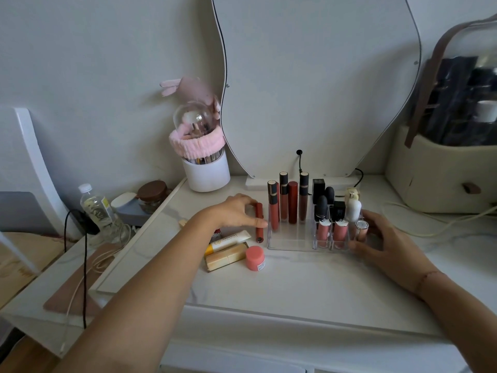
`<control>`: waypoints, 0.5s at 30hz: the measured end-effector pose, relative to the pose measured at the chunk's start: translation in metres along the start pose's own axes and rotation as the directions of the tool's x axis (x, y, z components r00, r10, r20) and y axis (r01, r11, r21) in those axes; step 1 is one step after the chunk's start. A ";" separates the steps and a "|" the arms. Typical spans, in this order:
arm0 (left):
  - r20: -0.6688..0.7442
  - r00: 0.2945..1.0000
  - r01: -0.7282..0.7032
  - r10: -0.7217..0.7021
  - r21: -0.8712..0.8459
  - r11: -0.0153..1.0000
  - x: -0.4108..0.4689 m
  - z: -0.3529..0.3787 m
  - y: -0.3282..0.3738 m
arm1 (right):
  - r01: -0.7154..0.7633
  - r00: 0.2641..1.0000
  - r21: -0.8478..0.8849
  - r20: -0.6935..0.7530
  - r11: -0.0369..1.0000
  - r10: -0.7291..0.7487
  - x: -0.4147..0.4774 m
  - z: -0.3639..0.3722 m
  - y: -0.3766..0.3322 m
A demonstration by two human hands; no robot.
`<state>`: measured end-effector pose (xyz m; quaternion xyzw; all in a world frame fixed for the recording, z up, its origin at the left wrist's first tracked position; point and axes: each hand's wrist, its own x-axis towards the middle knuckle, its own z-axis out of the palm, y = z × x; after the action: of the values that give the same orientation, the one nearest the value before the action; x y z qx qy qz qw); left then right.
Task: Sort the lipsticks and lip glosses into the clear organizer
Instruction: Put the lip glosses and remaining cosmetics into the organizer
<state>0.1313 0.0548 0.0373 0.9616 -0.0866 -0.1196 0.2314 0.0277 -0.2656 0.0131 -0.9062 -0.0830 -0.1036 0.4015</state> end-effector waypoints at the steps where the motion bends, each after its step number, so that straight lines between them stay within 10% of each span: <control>1: -0.004 1.000 -0.003 0.003 -0.027 1.000 0.000 0.001 0.000 | -0.001 1.000 0.004 0.002 1.000 0.001 0.000 0.000 0.000; 15: 0.087 0.994 0.069 -0.059 -0.113 0.991 0.002 -0.008 0.005 | 0.006 1.000 0.002 -0.010 1.000 -0.006 0.001 0.001 0.001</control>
<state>0.1352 0.0533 0.0457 0.9429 -0.0582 -0.1720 0.2791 0.0286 -0.2657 0.0124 -0.9049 -0.0838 -0.1094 0.4027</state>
